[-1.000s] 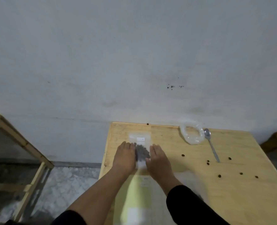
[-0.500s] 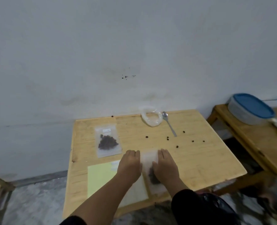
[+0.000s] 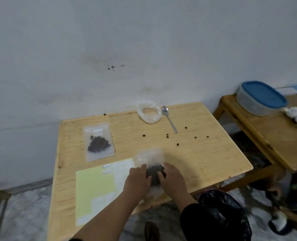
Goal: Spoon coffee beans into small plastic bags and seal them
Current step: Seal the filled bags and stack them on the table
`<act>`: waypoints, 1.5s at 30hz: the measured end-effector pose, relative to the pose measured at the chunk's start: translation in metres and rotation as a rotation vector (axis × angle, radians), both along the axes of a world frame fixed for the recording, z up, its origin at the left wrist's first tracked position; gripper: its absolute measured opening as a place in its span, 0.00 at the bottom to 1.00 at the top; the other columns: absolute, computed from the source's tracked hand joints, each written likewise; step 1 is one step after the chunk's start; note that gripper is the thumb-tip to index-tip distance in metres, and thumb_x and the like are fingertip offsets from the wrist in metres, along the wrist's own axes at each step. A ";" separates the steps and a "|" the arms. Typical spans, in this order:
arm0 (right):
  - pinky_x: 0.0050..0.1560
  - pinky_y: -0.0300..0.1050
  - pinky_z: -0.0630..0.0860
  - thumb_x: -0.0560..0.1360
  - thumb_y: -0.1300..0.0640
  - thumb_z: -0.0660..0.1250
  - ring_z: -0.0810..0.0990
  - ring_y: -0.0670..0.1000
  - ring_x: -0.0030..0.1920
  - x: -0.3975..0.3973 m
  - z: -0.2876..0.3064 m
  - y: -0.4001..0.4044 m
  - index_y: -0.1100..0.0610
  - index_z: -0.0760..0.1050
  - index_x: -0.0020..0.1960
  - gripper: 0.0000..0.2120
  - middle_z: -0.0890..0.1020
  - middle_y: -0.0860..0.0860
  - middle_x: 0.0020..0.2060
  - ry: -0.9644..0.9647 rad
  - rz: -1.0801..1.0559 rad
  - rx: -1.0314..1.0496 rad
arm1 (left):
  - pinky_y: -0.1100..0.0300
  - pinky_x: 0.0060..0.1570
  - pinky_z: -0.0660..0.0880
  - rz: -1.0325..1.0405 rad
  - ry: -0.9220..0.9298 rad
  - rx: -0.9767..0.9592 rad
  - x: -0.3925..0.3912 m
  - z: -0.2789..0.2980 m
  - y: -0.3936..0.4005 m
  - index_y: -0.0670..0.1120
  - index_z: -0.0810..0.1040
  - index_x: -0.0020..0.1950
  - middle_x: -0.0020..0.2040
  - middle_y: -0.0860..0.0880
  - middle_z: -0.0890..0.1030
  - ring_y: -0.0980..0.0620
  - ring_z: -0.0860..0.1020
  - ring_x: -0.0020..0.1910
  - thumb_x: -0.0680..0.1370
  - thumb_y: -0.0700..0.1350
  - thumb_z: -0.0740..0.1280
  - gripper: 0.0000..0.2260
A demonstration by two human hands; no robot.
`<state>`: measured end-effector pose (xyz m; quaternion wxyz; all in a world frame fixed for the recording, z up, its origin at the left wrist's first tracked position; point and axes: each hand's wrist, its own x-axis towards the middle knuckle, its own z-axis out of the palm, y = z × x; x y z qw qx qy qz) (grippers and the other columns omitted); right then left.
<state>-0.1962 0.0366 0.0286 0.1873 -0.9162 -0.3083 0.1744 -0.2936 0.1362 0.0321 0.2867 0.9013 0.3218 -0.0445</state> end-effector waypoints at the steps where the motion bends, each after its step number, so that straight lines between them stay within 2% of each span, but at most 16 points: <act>1: 0.63 0.42 0.66 0.78 0.50 0.60 0.69 0.52 0.65 0.000 0.003 0.000 0.57 0.64 0.71 0.24 0.71 0.53 0.66 -0.002 -0.015 0.029 | 0.58 0.58 0.70 0.026 -0.020 -0.011 0.000 0.002 0.000 0.46 0.60 0.72 0.62 0.44 0.74 0.47 0.70 0.62 0.80 0.50 0.59 0.22; 4: 0.54 0.38 0.68 0.76 0.55 0.64 0.73 0.51 0.56 0.000 0.015 0.006 0.57 0.69 0.67 0.20 0.73 0.54 0.59 -0.001 -0.075 0.155 | 0.57 0.57 0.71 0.110 -0.145 -0.070 -0.002 0.008 0.004 0.47 0.61 0.71 0.61 0.43 0.75 0.47 0.72 0.60 0.79 0.48 0.61 0.21; 7: 0.46 0.33 0.66 0.72 0.61 0.68 0.73 0.48 0.46 -0.001 0.028 0.017 0.57 0.74 0.60 0.16 0.75 0.52 0.49 0.017 -0.102 0.277 | 0.57 0.48 0.71 0.227 -0.277 -0.187 -0.009 0.016 0.014 0.50 0.62 0.71 0.55 0.43 0.73 0.45 0.75 0.51 0.79 0.46 0.61 0.20; 11: 0.48 0.32 0.67 0.70 0.60 0.71 0.77 0.48 0.49 -0.013 0.038 0.039 0.57 0.78 0.56 0.15 0.80 0.50 0.49 0.085 -0.052 0.364 | 0.59 0.43 0.67 0.393 -0.435 -0.236 -0.028 0.024 0.040 0.51 0.66 0.69 0.49 0.43 0.77 0.45 0.76 0.46 0.78 0.47 0.63 0.19; 14: 0.40 0.26 0.66 0.69 0.61 0.72 0.77 0.47 0.45 -0.032 0.042 0.061 0.57 0.80 0.54 0.14 0.82 0.50 0.44 0.162 -0.002 0.420 | 0.64 0.41 0.69 0.448 -0.491 -0.337 -0.051 0.032 0.061 0.54 0.71 0.65 0.49 0.49 0.77 0.52 0.76 0.43 0.78 0.47 0.65 0.16; 16: 0.37 0.26 0.68 0.69 0.61 0.71 0.76 0.47 0.41 -0.047 0.042 0.074 0.56 0.80 0.52 0.11 0.81 0.52 0.39 0.265 0.026 0.428 | 0.67 0.44 0.68 0.466 -0.509 -0.383 -0.071 0.033 0.074 0.55 0.74 0.61 0.53 0.54 0.77 0.56 0.75 0.50 0.77 0.45 0.67 0.14; 20: 0.41 0.36 0.70 0.72 0.61 0.66 0.77 0.49 0.39 -0.077 0.032 0.099 0.54 0.79 0.54 0.12 0.81 0.53 0.38 0.318 0.066 0.396 | 0.62 0.53 0.70 0.599 -0.544 -0.402 -0.113 0.026 0.097 0.56 0.77 0.56 0.55 0.57 0.77 0.53 0.74 0.60 0.75 0.41 0.69 0.13; 23: 0.50 0.40 0.72 0.73 0.62 0.63 0.80 0.52 0.50 -0.091 0.016 0.109 0.57 0.76 0.59 0.15 0.82 0.53 0.46 0.266 0.059 0.299 | 0.55 0.52 0.74 0.700 -0.538 -0.427 -0.141 0.019 0.107 0.57 0.77 0.55 0.55 0.55 0.76 0.46 0.78 0.55 0.75 0.41 0.69 0.13; 25: 0.57 0.41 0.71 0.74 0.63 0.63 0.78 0.53 0.57 -0.096 0.005 0.113 0.58 0.74 0.62 0.17 0.81 0.55 0.55 0.223 0.083 0.188 | 0.58 0.54 0.73 0.738 -0.539 -0.432 -0.156 0.013 0.112 0.58 0.77 0.54 0.55 0.54 0.76 0.48 0.76 0.58 0.75 0.40 0.68 0.13; 28: 0.61 0.44 0.70 0.75 0.61 0.64 0.76 0.55 0.60 -0.103 -0.009 0.120 0.59 0.73 0.63 0.17 0.80 0.56 0.58 0.177 0.102 0.107 | 0.61 0.61 0.69 0.771 -0.543 -0.440 -0.172 0.006 0.119 0.57 0.76 0.55 0.59 0.53 0.76 0.52 0.70 0.66 0.76 0.39 0.67 0.14; 32: 0.51 0.43 0.70 0.74 0.62 0.62 0.77 0.57 0.54 -0.108 -0.017 0.130 0.59 0.75 0.60 0.14 0.81 0.57 0.52 0.109 0.090 0.089 | 0.54 0.62 0.72 0.783 -0.564 -0.474 -0.183 0.000 0.126 0.58 0.75 0.55 0.58 0.56 0.76 0.46 0.75 0.62 0.75 0.36 0.67 0.17; 34: 0.46 0.42 0.68 0.74 0.63 0.63 0.78 0.58 0.51 -0.108 -0.018 0.136 0.60 0.76 0.57 0.12 0.82 0.58 0.48 0.066 0.074 0.105 | 0.59 0.60 0.71 0.759 -0.571 -0.480 -0.185 0.000 0.129 0.56 0.75 0.56 0.58 0.56 0.75 0.50 0.74 0.63 0.75 0.35 0.67 0.17; 36: 0.46 0.44 0.70 0.74 0.63 0.64 0.78 0.58 0.49 -0.107 -0.020 0.141 0.61 0.77 0.55 0.10 0.82 0.58 0.46 0.039 0.067 0.112 | 0.60 0.62 0.70 0.740 -0.568 -0.478 -0.187 -0.001 0.131 0.55 0.75 0.58 0.59 0.56 0.75 0.51 0.73 0.64 0.76 0.35 0.66 0.17; 40: 0.49 0.45 0.73 0.73 0.63 0.65 0.79 0.56 0.48 -0.108 -0.024 0.145 0.61 0.77 0.53 0.09 0.83 0.57 0.45 0.055 0.041 0.115 | 0.43 0.59 0.72 0.758 -0.553 -0.530 -0.187 -0.004 0.135 0.58 0.75 0.58 0.60 0.54 0.77 0.33 0.73 0.61 0.76 0.37 0.67 0.18; 43: 0.47 0.41 0.70 0.74 0.63 0.64 0.79 0.55 0.48 -0.110 -0.024 0.146 0.61 0.77 0.52 0.08 0.82 0.56 0.45 0.054 0.025 0.132 | 0.42 0.59 0.72 0.747 -0.547 -0.543 -0.184 -0.002 0.135 0.61 0.75 0.57 0.60 0.51 0.78 0.33 0.72 0.61 0.76 0.38 0.67 0.18; 45: 0.46 0.40 0.70 0.74 0.64 0.65 0.79 0.54 0.47 -0.111 -0.017 0.147 0.61 0.77 0.50 0.06 0.82 0.55 0.44 0.076 0.017 0.192 | 0.44 0.60 0.72 0.744 -0.552 -0.542 -0.182 0.000 0.136 0.61 0.75 0.57 0.59 0.54 0.77 0.35 0.74 0.61 0.76 0.37 0.67 0.19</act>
